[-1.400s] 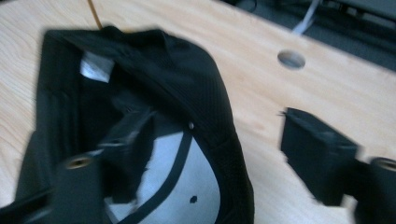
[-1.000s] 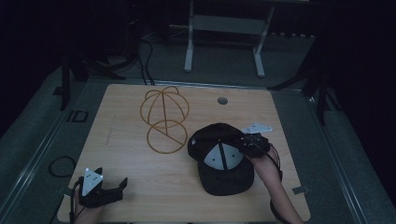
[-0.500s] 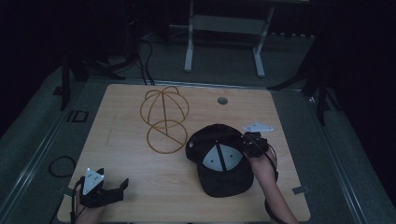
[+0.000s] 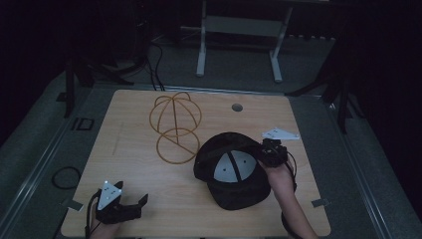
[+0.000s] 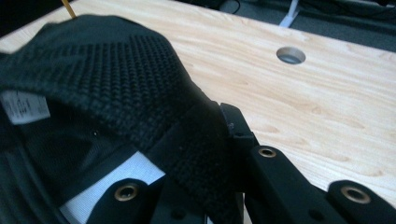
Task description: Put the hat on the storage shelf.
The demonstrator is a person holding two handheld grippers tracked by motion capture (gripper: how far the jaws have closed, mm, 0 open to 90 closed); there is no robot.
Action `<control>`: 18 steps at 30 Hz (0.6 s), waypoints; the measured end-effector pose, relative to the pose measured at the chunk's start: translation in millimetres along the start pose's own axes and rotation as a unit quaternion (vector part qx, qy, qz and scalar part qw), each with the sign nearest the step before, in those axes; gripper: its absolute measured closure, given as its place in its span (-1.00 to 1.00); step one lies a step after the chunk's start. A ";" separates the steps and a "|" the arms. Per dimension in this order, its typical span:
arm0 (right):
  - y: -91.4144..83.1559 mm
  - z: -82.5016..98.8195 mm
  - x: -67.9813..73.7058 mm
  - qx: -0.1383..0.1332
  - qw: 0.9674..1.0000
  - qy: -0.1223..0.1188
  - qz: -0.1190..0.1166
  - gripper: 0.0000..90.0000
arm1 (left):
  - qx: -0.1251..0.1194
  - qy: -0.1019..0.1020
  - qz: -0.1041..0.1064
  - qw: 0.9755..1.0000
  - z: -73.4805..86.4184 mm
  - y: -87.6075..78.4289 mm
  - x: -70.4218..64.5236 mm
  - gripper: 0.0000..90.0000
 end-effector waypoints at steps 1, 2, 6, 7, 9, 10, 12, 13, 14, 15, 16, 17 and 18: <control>-1.7 -2.1 0.5 -0.004 1.000 0.000 -0.001 0.97 | -0.001 0.001 0.005 1.000 -1.0 1.2 -3.0 -0.98; -3.4 -4.1 1.0 -0.007 1.000 0.001 -0.004 0.97 | -0.001 0.005 0.001 1.000 -2.1 2.3 -5.6 -0.98; -9.5 -10.9 2.7 -0.016 1.000 -0.004 -0.002 0.97 | -0.011 0.011 0.019 1.000 -9.8 6.0 -19.0 -0.98; -11.9 -13.9 3.4 -0.020 1.000 -0.004 -0.004 0.97 | -0.013 0.013 0.025 1.000 -12.2 7.1 -22.9 -0.98; -13.0 -15.5 3.8 -0.022 1.000 -0.002 -0.006 0.97 | -0.014 0.017 0.039 0.999 -17.2 10.8 -31.1 -0.98; -14.2 -17.3 3.8 -0.024 1.000 -0.004 -0.006 0.97 | -0.015 0.020 0.045 0.999 -19.8 12.8 -35.3 -0.98; -17.4 -21.2 4.3 -0.030 1.000 -0.001 -0.010 0.97 | -0.016 0.024 0.057 0.998 -26.3 17.5 -44.1 -0.98; -19.7 -23.7 4.7 -0.033 0.999 -0.003 -0.009 0.97 | -0.018 0.025 0.062 0.998 -28.6 18.8 -46.6 -0.98; -21.3 -25.2 5.0 -0.035 0.999 -0.002 -0.009 0.97 | -0.022 0.022 0.068 0.997 -31.9 20.7 -49.8 -0.98; -23.3 -27.5 5.3 -0.039 0.999 -0.004 -0.010 0.97 | -0.023 0.019 0.074 0.997 -34.9 22.8 -52.8 -0.98; -25.3 -29.6 5.6 -0.043 0.999 -0.005 -0.009 0.97 | -0.025 0.017 0.080 0.996 -37.9 24.9 -55.6 -0.98; -27.2 -31.5 5.5 -0.045 0.999 -0.006 -0.007 0.97 | -0.026 0.016 0.086 0.996 -40.6 26.9 -58.7 -0.98; -29.1 -33.4 5.3 -0.048 0.999 -0.007 -0.005 0.97 | -0.026 0.013 0.093 0.995 -43.2 29.4 -62.4 -0.98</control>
Point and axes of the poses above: each handheld gripper's, and its own axes: y roughly forward along the jaws, z roughly out of its underside, x roughly to its left, the point moved 5 cm from there along y, roughly forward along the jaws, and after that the axes turned 2 degrees about y, right-handed, at the moved point
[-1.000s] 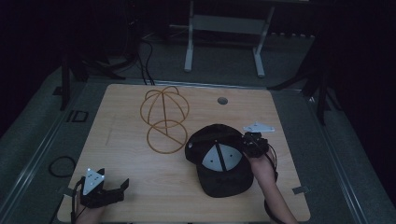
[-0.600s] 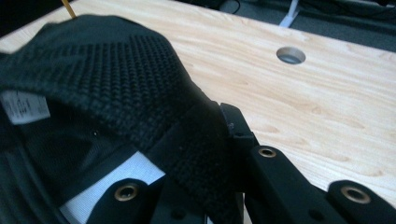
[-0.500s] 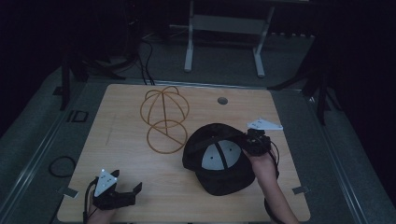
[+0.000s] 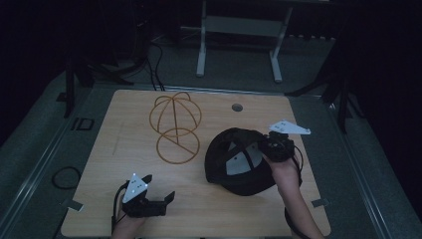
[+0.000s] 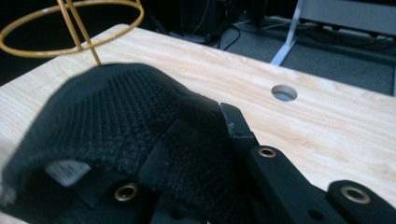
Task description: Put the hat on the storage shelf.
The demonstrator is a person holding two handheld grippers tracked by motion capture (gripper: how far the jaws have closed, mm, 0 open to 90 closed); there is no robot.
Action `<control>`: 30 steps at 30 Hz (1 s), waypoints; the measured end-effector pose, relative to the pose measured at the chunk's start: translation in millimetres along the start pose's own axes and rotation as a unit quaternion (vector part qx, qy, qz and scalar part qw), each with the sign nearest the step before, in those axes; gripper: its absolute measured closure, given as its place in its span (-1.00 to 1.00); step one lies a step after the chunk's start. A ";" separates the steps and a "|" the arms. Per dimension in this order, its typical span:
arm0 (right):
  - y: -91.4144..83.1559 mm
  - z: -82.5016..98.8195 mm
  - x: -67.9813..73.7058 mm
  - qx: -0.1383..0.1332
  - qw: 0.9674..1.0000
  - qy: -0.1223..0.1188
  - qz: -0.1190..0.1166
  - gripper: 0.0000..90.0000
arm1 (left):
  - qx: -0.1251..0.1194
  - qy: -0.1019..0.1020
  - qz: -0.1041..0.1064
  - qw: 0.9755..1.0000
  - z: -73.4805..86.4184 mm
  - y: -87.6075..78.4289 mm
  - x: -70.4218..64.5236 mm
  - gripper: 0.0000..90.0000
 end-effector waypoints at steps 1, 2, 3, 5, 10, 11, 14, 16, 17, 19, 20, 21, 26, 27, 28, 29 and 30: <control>-1.5 -1.8 -0.5 -0.004 1.000 0.001 0.003 0.97 | -0.001 0.001 0.008 1.000 -2.3 2.8 -3.1 -0.98; -3.0 -3.5 -1.0 -0.006 1.000 0.001 0.003 0.97 | 0.000 0.003 0.012 1.000 -4.2 5.5 -6.0 -0.98; -4.4 -5.1 -1.6 -0.009 1.000 0.000 0.004 0.97 | 0.001 0.004 0.015 1.000 -6.0 8.6 -9.2 -0.98; -7.4 -7.9 -2.7 -0.014 1.000 0.004 0.004 0.97 | 0.004 0.005 0.022 1.000 -9.2 14.1 -15.1 -0.98; -13.0 -14.9 -4.3 -0.027 1.000 0.014 -0.002 0.97 | 0.000 0.000 0.042 0.999 -20.8 27.7 -29.1 -0.98; -13.9 -16.3 -3.5 -0.029 0.999 0.014 -0.002 0.97 | -0.003 0.000 0.045 0.999 -24.0 29.7 -31.8 -0.98; -16.8 -21.1 -0.6 -0.034 0.999 0.009 -0.003 0.97 | -0.009 0.010 0.058 0.998 -35.7 34.5 -41.1 -0.98; -19.2 -24.7 2.0 -0.039 0.999 0.005 -0.005 0.97 | -0.011 0.016 0.060 0.998 -43.9 36.7 -46.5 -0.98; -20.8 -26.6 3.4 -0.042 0.999 0.004 -0.006 0.97 | -0.012 0.020 0.062 0.998 -47.8 38.0 -49.2 -0.98; -24.0 -30.2 6.4 -0.048 0.999 0.000 -0.007 0.97 | -0.014 0.024 0.063 0.998 -54.6 41.2 -53.7 -0.98; -25.5 -31.8 8.0 -0.051 0.999 -0.003 -0.007 0.97 | -0.016 0.025 0.065 0.997 -57.8 42.8 -55.5 -0.98; -26.9 -33.4 10.1 -0.053 0.999 -0.004 -0.011 0.97 | -0.017 0.026 0.068 0.997 -61.0 44.2 -57.2 -0.98; -32.0 -36.3 21.2 -0.061 0.998 -0.016 -0.023 0.97 | -0.033 0.034 0.071 0.996 -73.4 48.4 -64.5 -0.84; -32.2 -36.0 23.3 -0.061 0.998 -0.018 -0.027 0.97 | -0.036 0.034 0.072 0.996 -75.1 48.9 -66.2 -0.83; -32.1 -35.3 25.5 -0.061 0.997 -0.016 -0.035 0.97 | -0.041 0.031 0.074 0.996 -76.9 49.5 -67.7 -0.79; -31.5 -34.7 27.4 -0.061 0.997 -0.016 -0.042 0.97 | -0.043 0.027 0.075 0.996 -78.3 50.2 -69.3 -0.76; -30.8 -33.8 29.6 -0.059 0.997 -0.017 -0.048 0.97 | -0.046 0.030 0.072 0.996 -80.0 51.3 -70.7 -0.74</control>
Point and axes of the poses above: each handheld gripper's, and its own axes: y roughly forward along the jaws, z roughly out of its underside, x roughly to its left, the point moved 5 cm from there along y, roughly forward along the jaws, and after that the axes turned 2 degrees about y, right-handed, at the moved point
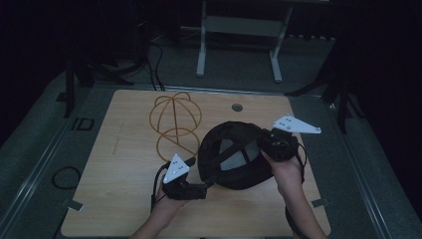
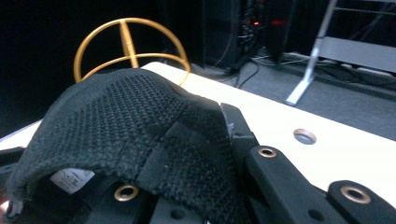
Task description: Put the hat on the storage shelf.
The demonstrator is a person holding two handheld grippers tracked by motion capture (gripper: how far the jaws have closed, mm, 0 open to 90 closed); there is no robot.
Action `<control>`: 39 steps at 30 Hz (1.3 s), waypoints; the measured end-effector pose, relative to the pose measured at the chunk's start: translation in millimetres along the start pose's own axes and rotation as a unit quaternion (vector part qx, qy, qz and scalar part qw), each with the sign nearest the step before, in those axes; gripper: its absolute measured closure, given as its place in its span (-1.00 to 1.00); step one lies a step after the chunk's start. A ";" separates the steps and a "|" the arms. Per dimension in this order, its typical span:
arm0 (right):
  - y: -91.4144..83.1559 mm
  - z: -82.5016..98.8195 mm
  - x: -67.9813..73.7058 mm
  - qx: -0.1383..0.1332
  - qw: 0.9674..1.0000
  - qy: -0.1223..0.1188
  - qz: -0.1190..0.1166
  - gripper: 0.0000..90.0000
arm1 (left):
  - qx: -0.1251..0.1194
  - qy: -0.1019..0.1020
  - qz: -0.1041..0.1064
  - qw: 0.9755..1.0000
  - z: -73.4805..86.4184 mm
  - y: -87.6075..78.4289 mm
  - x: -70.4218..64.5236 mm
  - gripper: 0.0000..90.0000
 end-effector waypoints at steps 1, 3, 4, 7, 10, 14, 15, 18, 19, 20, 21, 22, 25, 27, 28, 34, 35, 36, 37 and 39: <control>0.7 1.2 2.7 0.003 1.000 -0.001 -0.007 0.97 | -0.002 0.002 -0.003 1.000 -0.9 0.8 -0.2 -0.66; 1.4 2.7 6.5 0.005 1.000 -0.002 -0.023 0.97 | -0.003 0.003 -0.009 1.000 -2.1 1.5 1.4 -0.61; 1.1 3.6 8.8 0.006 1.000 -0.006 -0.030 0.97 | -0.006 0.003 -0.015 1.000 -2.4 0.9 2.6 -0.57; -2.1 5.5 14.0 0.005 0.999 -0.014 -0.042 0.97 | -0.017 0.000 -0.028 0.999 -4.0 -3.3 7.2 -0.24; -4.6 7.6 17.2 0.006 0.999 -0.026 -0.037 0.97 | -0.032 -0.010 -0.052 0.998 -8.1 -8.2 12.3 0.21; -5.8 15.3 20.5 0.015 0.999 -0.033 -0.033 0.97 | -0.052 -0.002 -0.090 0.995 -15.4 -16.8 18.6 0.82; -5.8 17.9 20.9 0.016 0.999 -0.032 -0.034 0.97 | -0.057 -0.004 -0.094 0.994 -17.7 -18.9 19.7 0.93; -6.7 26.3 22.4 0.018 0.999 -0.027 -0.039 0.96 | -0.062 0.003 -0.103 0.993 -25.5 -23.6 22.9 0.96; -7.6 29.2 23.3 0.019 0.999 -0.026 -0.041 0.96 | -0.063 -0.002 -0.103 0.993 -27.8 -24.1 24.4 0.96; -8.6 32.2 24.5 0.019 0.999 -0.025 -0.041 0.96 | -0.061 -0.001 -0.103 0.993 -29.7 -24.8 25.8 0.96; -9.6 35.6 25.8 0.020 0.999 -0.023 -0.042 0.96 | -0.061 -0.002 -0.101 0.993 -31.4 -25.4 26.4 0.97; -10.6 39.1 27.1 0.021 0.999 -0.024 -0.044 0.95 | -0.059 -0.001 -0.099 0.993 -33.2 -25.4 26.6 0.97; -15.4 51.1 28.4 0.022 0.999 -0.017 -0.044 0.92 | -0.051 0.018 -0.102 0.993 -37.7 -24.2 25.1 0.97; -18.5 58.1 26.6 0.021 0.999 -0.007 -0.047 0.91 | -0.047 0.034 -0.107 0.993 -40.9 -22.7 23.3 0.97; -19.6 60.5 25.6 0.020 0.999 -0.005 -0.048 0.91 | -0.044 0.043 -0.109 0.992 -42.7 -22.4 22.1 0.97; -26.9 77.0 18.8 0.013 0.999 0.013 -0.049 0.90 | -0.047 0.073 -0.124 0.988 -55.9 -19.9 14.9 0.97; -27.8 79.2 19.2 0.011 0.999 0.013 -0.049 0.90 | -0.047 0.077 -0.131 0.987 -57.8 -19.4 14.8 0.97; -28.5 81.3 19.7 0.012 0.999 0.012 -0.049 0.90 | -0.050 0.076 -0.138 0.986 -60.0 -19.1 15.2 0.97; -29.5 83.6 20.4 0.010 0.999 0.011 -0.049 0.92 | -0.052 0.074 -0.139 0.986 -61.4 -18.8 15.5 0.97; -30.5 86.5 21.5 0.011 0.999 0.006 -0.046 0.92 | -0.056 0.078 -0.145 0.985 -64.2 -18.4 15.6 0.97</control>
Point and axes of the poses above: each handheld gripper's, and its own axes: y roughly forward along the jaws, z roughly out of its underside, x roughly to its left, the point moved 5 cm from there along y, roughly forward along the jaws, and after that the axes turned 2 degrees about y, right-handed, at the moved point
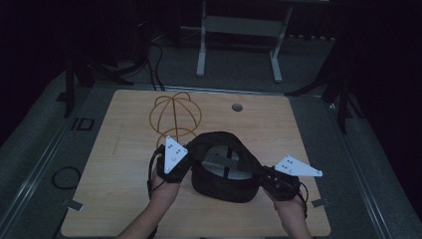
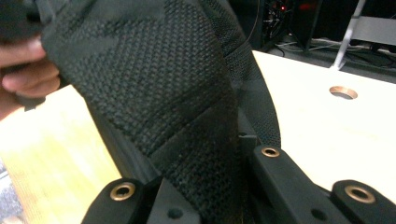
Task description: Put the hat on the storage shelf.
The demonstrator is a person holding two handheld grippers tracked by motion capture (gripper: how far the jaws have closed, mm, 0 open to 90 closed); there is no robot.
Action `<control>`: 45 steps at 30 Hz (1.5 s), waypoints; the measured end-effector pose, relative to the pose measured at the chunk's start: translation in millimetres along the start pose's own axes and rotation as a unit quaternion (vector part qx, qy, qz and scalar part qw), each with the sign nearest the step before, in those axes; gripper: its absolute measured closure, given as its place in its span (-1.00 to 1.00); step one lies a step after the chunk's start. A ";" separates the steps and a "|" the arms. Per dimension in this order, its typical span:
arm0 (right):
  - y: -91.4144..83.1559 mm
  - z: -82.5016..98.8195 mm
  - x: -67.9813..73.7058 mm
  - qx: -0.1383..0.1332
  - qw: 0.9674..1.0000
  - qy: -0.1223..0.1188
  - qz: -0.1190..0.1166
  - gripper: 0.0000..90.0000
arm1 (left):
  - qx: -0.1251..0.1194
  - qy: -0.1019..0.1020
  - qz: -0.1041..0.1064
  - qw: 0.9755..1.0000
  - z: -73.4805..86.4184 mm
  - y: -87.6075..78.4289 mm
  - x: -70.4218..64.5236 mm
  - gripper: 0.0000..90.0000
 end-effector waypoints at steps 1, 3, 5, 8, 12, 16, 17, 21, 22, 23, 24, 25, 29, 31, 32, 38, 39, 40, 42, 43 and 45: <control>-0.1 1.3 0.5 0.000 1.000 -0.001 -0.002 0.92 | 0.000 0.005 -0.002 1.000 -1.0 0.3 -0.4 0.97; -1.1 3.0 0.8 -0.001 1.000 0.002 -0.004 0.88 | -0.001 0.007 0.006 1.000 -2.6 0.6 -2.0 0.97; -3.5 3.2 -0.6 -0.004 1.000 0.008 -0.012 0.74 | -0.004 0.012 0.022 1.000 -5.0 -0.3 -4.2 0.97; -9.6 3.3 -2.6 -0.008 1.000 0.020 -0.021 0.62 | -0.015 0.023 0.047 0.999 -11.3 -2.2 -7.5 0.97; -19.7 7.5 -1.9 -0.010 0.999 0.019 -0.026 0.21 | -0.033 0.045 0.063 0.996 -21.1 -5.0 -11.3 0.97; -26.7 15.5 -1.1 -0.011 0.999 0.018 -0.041 -0.05 | -0.047 0.062 0.070 0.995 -27.9 -7.8 -14.9 0.97; -27.8 19.1 -0.4 -0.005 0.999 0.012 -0.042 -0.10 | -0.055 0.085 0.071 0.992 -30.9 -9.6 -19.6 0.97; -34.2 35.0 3.1 0.025 0.997 -0.009 -0.069 -0.26 | -0.054 0.108 0.067 0.990 -31.9 -10.2 -21.9 0.97; -36.3 38.0 3.4 0.031 0.997 -0.010 -0.076 -0.28 | -0.055 0.104 0.068 0.991 -32.1 -10.6 -20.4 0.97; -38.6 41.3 3.4 0.036 0.996 -0.010 -0.080 -0.26 | -0.058 0.102 0.065 0.991 -32.4 -11.2 -18.2 0.97; -41.1 44.9 3.1 0.039 0.996 -0.011 -0.084 -0.24 | -0.061 0.098 0.069 0.991 -32.9 -12.0 -16.1 0.97; -43.8 48.6 2.4 0.044 0.995 -0.008 -0.088 -0.24 | -0.064 0.095 0.076 0.990 -33.4 -13.0 -14.7 0.97; -55.7 55.1 -8.4 0.043 0.996 -0.010 -0.083 -0.11 | -0.071 0.120 0.112 0.984 -33.1 -17.8 -11.6 0.97; -61.9 50.7 -14.7 0.033 0.996 -0.011 -0.077 -0.06 | -0.075 0.137 0.130 0.979 -32.1 -20.7 -9.3 0.97; -63.5 48.2 -16.3 0.029 0.997 -0.014 -0.072 -0.02 | -0.075 0.140 0.140 0.977 -31.7 -22.1 -7.8 0.97; -69.0 21.5 -12.5 0.004 0.996 -0.057 -0.067 0.05 | -0.089 0.139 0.211 0.963 -30.0 -31.5 -0.5 0.97; -68.7 16.7 -9.1 0.000 0.996 -0.065 -0.068 0.03 | -0.091 0.145 0.225 0.959 -29.9 -33.1 -0.8 0.97; -68.0 12.0 -4.9 -0.004 0.995 -0.074 -0.071 0.00 | -0.092 0.148 0.237 0.956 -29.8 -34.4 -1.5 0.97; -65.6 3.9 5.4 -0.011 0.992 -0.091 -0.083 -0.04 | -0.093 0.148 0.271 0.946 -29.0 -36.7 -3.7 0.97; -63.8 0.5 11.1 -0.012 0.991 -0.101 -0.092 -0.06 | -0.092 0.148 0.282 0.943 -28.6 -37.1 -4.5 0.97; -59.8 -4.7 22.7 -0.016 0.986 -0.125 -0.107 -0.08 | -0.090 0.149 0.301 0.938 -27.4 -37.5 -7.1 0.97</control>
Point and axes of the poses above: each handheld gripper's, and its own axes: y roughly forward along the jaws, z roughly out of its underside, x roughly to its left, the point moved 5 cm from there along y, roughly forward along the jaws, and after that the axes turned 2 degrees about y, right-handed, at the moved point
